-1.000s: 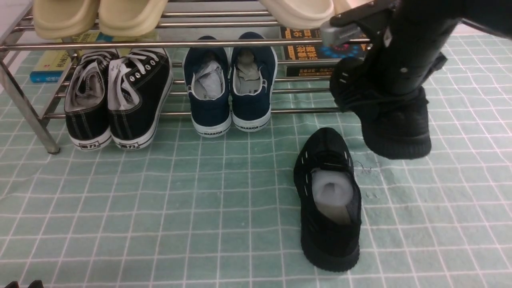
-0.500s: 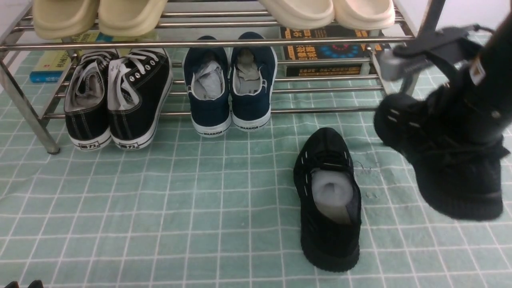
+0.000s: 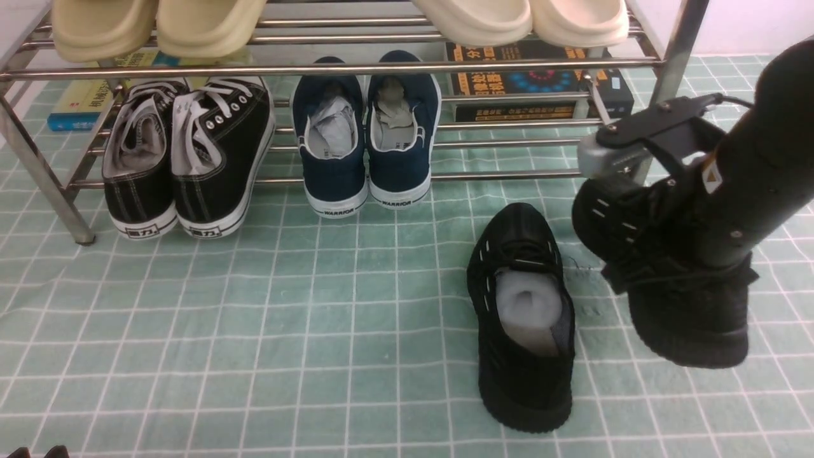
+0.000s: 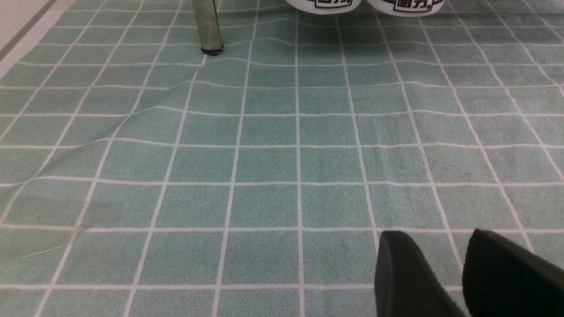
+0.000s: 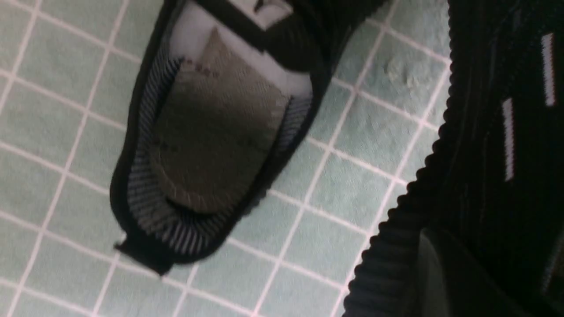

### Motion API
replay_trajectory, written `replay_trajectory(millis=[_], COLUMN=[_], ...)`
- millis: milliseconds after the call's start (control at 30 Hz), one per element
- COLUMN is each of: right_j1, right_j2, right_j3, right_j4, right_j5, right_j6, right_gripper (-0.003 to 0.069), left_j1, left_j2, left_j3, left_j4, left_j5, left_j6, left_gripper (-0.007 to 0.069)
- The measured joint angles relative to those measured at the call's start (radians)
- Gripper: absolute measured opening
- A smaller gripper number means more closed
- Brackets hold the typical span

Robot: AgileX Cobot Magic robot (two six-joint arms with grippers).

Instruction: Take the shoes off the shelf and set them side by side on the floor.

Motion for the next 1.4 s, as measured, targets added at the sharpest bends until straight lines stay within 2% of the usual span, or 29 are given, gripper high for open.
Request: replay_trajectory(millis=[333, 667, 800, 900, 967, 1133, 1300, 1400], right_j1=[0.001, 0.001, 0.000, 0.000, 0.000, 0.000, 0.000, 0.000], right_j2=[0.118, 0.200, 0.207, 0.207, 0.207, 0.207, 0.201, 0.153], right_j3=[0.000, 0.000, 0.000, -0.005, -0.031, -0.139, -0.243, -0.260], right_j4=[-0.050, -0.011, 0.044, 0.105, 0.151, 0.210, 0.219, 0.200], right_j5=[-0.053, -0.054, -0.068, -0.054, -0.007, 0.163, 0.208, 0.213], right_j6=[0.034, 0.136, 0.154, 0.145, 0.107, 0.028, -0.007, -0.026], right_gripper=[0.0018, 0.0029, 0.0083, 0.0164, 0.0229, 0.0314, 0.0323, 0.0293], left_j1=[0.000, 0.000, 0.000, 0.000, 0.000, 0.000, 0.000, 0.000], left_j2=[0.000, 0.000, 0.000, 0.000, 0.000, 0.000, 0.000, 0.000], left_j3=[0.000, 0.000, 0.000, 0.000, 0.000, 0.000, 0.000, 0.000], left_j4=[0.000, 0.000, 0.000, 0.000, 0.000, 0.000, 0.000, 0.000], left_j5=[0.000, 0.000, 0.000, 0.000, 0.000, 0.000, 0.000, 0.000], left_j6=[0.000, 0.000, 0.000, 0.000, 0.000, 0.000, 0.000, 0.000], left_gripper=[0.0242, 0.0242, 0.0242, 0.0242, 0.0242, 0.0242, 0.0242, 0.0242])
